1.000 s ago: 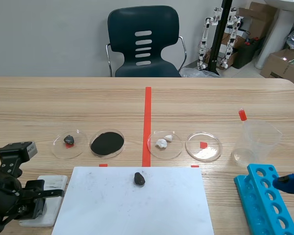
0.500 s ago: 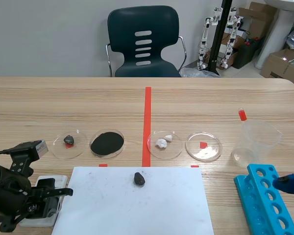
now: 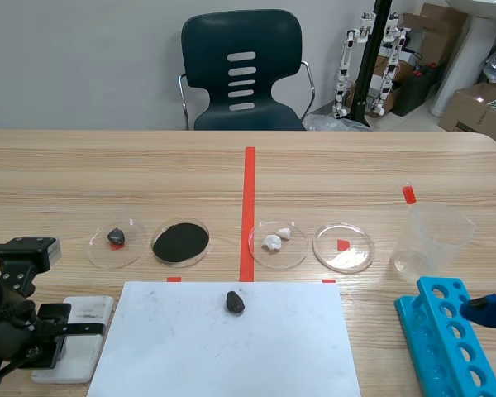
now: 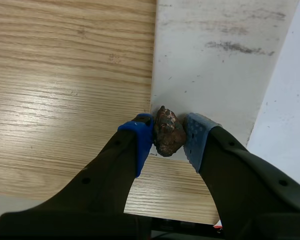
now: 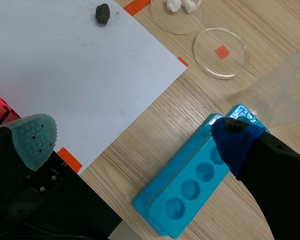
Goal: Rub the mineral on the streak plate below the first streak
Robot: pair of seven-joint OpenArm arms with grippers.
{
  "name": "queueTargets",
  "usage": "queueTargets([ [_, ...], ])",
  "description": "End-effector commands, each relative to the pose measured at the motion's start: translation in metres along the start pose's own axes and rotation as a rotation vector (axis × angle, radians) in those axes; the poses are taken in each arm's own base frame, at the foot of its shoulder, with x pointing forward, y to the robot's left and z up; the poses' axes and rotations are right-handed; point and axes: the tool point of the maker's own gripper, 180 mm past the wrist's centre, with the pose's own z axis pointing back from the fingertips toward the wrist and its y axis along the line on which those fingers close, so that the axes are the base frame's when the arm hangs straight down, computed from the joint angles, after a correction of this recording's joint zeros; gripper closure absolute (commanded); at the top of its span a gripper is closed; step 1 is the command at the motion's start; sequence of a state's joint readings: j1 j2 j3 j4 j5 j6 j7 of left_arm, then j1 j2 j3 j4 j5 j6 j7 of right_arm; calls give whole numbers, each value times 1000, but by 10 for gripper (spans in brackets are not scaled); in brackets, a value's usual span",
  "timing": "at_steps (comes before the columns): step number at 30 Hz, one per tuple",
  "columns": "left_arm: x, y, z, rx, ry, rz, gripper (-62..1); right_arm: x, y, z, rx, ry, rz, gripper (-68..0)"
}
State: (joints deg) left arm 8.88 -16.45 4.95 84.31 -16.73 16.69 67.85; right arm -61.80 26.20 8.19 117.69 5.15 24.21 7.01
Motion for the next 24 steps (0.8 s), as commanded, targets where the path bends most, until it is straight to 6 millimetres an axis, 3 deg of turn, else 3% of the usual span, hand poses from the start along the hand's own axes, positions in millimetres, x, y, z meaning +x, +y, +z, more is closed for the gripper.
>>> queueTargets([
  [1, -5, -7, -1, -57, 15, 5, -100, 9, -3, 1, -6, -27, 9, -657],
  [6, -2, -39, 2, -215, -5, -3, -100, 9, -3, 1, -6, -27, 9, -657],
  [10, -2, -41, 2, -224, -5, 1, -101, 9, -3, 1, -6, -26, 9, -657],
  [13, -4, -29, 0, -156, 2, -12, -100, 9, -3, 1, -6, -27, 9, -657],
  [20, -7, 23, 0, 135, 21, 3, -100, 9, -3, 1, -6, -27, 9, -657],
  [24, -7, 26, 0, 154, 20, 8, -100, 9, -3, 1, -6, -27, 9, -657],
])
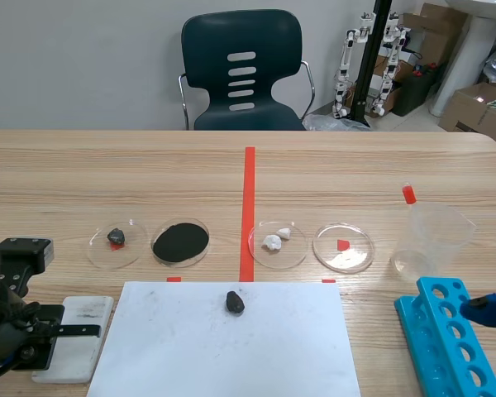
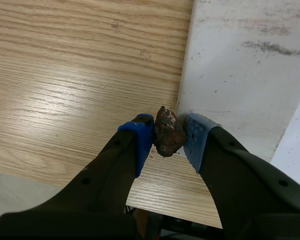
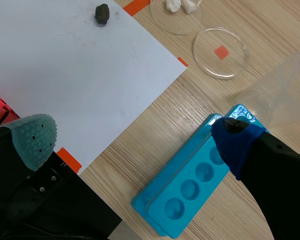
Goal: Rub the mineral on the streak plate below the first streak
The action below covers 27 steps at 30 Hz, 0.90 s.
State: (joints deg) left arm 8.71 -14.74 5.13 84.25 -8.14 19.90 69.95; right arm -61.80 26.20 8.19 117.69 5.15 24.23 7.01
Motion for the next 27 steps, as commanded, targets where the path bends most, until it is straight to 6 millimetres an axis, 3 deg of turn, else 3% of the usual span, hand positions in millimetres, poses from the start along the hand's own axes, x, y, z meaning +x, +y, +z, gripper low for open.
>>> queueTargets([
  [1, -6, 6, -2, 11, 17, 9, -100, 9, -3, 1, -7, -27, 9, -657],
  [8, -7, -53, 5, -279, 8, -27, -100, 9, -3, 1, -7, -27, 9, -657],
  [12, -8, -65, 8, -330, 4, -36, -100, 9, -3, 1, -7, -27, 9, -657],
  [16, -7, -58, 5, -284, 0, -40, -100, 9, -3, 1, -7, -27, 9, -657],
  [22, -7, -15, -2, -43, 6, -17, -100, 9, -3, 1, -7, -27, 9, -657],
  [27, -4, 0, -2, 40, -9, -10, -100, 9, -3, 1, -7, -27, 9, -657],
])
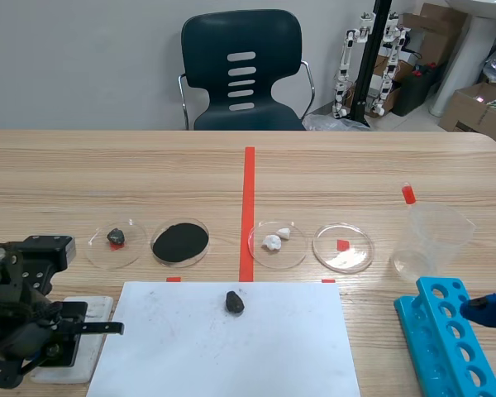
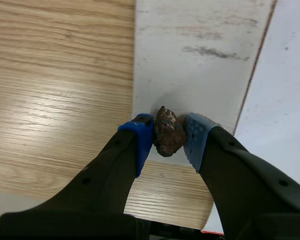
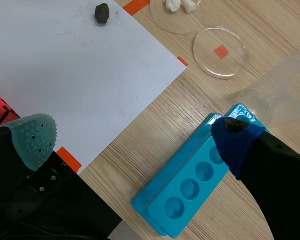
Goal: Rub the mineral on the streak plate below the first streak
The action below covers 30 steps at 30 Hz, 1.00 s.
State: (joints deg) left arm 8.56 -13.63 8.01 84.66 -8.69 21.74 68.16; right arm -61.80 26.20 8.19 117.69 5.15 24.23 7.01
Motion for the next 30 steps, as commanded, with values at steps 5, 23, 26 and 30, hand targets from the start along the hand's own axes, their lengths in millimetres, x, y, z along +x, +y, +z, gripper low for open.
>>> queueTargets([
  [5, -7, 19, -3, 68, 22, 0, -100, 9, -3, 1, -7, -27, 9, -657],
  [23, -7, -24, -2, -133, 11, -42, -100, 9, -3, 1, -7, -27, 9, -657],
  [26, -6, 8, -3, 39, 3, -30, -100, 9, -3, 1, -7, -27, 9, -657],
  [30, -2, 32, -1, 177, -14, -11, -100, 9, -3, 1, -7, -27, 9, -657],
])
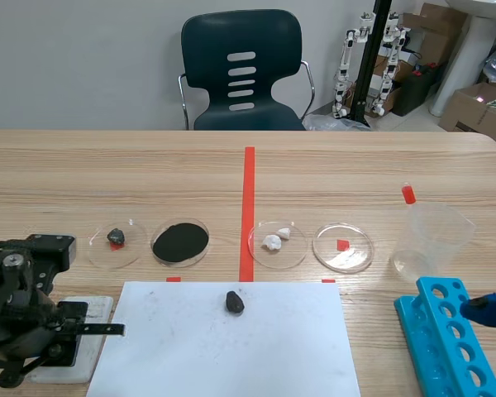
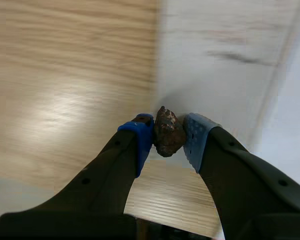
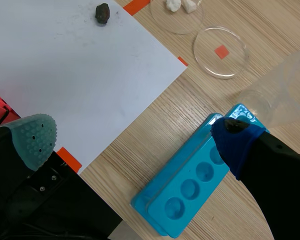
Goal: Rub the mineral on the streak plate below the first streak
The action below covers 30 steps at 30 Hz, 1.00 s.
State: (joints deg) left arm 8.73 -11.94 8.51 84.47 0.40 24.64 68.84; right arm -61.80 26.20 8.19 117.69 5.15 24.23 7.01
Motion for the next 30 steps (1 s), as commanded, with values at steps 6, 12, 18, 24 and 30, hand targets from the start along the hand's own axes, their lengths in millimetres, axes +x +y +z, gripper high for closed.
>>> queueTargets([
  [6, 1, 45, 0, 210, -25, 25, -100, 9, -3, 1, -7, -27, 9, -657],
  [12, 6, 49, 1, 230, -59, 45, -100, 9, -3, 1, -7, -27, 9, -657],
  [18, 16, 56, 2, 253, -144, 63, -100, 9, -3, 1, -7, -27, 9, -657],
  [24, 16, 72, 1, 260, -210, 95, -100, 9, -3, 1, -7, -27, 9, -657],
  [30, 27, 77, 16, 188, -345, 128, -100, 9, -3, 1, -7, -27, 9, -657],
])
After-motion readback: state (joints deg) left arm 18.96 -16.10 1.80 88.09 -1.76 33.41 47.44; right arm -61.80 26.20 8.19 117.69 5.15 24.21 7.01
